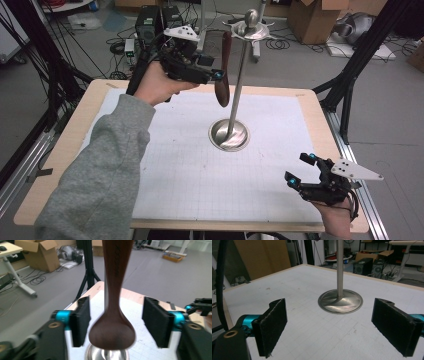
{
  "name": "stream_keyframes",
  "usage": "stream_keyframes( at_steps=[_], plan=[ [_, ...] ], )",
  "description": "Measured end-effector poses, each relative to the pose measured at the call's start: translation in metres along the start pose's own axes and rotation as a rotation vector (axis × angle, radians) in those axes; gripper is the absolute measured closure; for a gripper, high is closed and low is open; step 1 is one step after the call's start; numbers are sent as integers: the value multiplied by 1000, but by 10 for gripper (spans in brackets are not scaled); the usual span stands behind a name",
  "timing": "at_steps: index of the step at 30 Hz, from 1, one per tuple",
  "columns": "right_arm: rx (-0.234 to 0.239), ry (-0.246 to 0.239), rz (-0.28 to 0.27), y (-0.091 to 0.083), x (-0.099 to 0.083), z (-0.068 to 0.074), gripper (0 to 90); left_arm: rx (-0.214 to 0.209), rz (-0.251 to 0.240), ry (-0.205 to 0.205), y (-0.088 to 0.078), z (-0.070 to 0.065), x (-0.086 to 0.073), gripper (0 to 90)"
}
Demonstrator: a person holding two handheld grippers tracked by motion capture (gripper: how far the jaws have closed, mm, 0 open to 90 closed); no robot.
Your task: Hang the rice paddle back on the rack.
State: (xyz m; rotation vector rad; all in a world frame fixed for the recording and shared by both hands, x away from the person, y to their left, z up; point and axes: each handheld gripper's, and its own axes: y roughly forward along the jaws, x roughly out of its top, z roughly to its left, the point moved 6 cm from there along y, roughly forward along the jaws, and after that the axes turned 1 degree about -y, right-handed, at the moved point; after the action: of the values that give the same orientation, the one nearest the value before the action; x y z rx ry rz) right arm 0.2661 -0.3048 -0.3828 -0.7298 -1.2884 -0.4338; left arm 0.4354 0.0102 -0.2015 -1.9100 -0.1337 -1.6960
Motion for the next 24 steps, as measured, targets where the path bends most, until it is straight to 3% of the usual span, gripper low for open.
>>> stream_keyframes(
  at_steps=[6, 11, 24],
  plan=[
    [8, -13, 0, 3, 2, 4, 117, -19, -53, 47, -21, 1, -19, 146],
    [10, -17, -2, 6, 5, 7, 116, -25, -75, 43, -34, 2, -34, 132],
    [21, -45, -4, 14, 13, 14, 117, 77, -123, 12, -77, 13, -82, 132]
  ],
)
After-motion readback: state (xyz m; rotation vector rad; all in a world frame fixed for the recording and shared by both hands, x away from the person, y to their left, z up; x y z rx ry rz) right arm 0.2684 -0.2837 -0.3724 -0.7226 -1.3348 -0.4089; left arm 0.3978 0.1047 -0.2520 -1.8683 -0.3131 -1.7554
